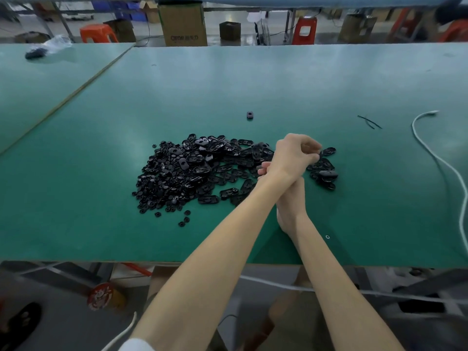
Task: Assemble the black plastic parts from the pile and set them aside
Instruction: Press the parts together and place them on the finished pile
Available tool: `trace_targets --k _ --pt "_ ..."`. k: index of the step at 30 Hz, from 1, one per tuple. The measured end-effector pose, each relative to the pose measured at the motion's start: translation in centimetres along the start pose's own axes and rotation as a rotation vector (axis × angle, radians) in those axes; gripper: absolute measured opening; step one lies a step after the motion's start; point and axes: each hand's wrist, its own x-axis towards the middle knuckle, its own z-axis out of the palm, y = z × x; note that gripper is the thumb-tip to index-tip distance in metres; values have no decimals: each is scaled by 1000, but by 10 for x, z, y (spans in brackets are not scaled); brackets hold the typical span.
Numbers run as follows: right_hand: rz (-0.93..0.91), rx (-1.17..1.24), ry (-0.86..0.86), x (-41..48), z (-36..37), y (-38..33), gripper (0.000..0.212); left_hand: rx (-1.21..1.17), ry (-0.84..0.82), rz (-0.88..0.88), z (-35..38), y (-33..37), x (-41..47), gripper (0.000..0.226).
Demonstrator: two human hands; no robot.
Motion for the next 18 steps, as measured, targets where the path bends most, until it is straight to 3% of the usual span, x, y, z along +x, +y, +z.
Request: trace_targets --k 4,8,10,15,18 --pt "37 -34 22 3 1 1 27 -35 -46 13 -4 -7 -2 28" --pt "-67 -243 13 3 3 5 15 -187 77 9 -17 -14 -9 30" --pt "-98 -226 -37 -1 5 4 10 -188 130 4 -29 -19 -13 31" --pt "-127 -273 14 3 3 8 12 201 223 13 -76 -44 -30 37" --pt "-123 -257 12 3 4 9 12 478 153 -17 -103 -64 -39 30"
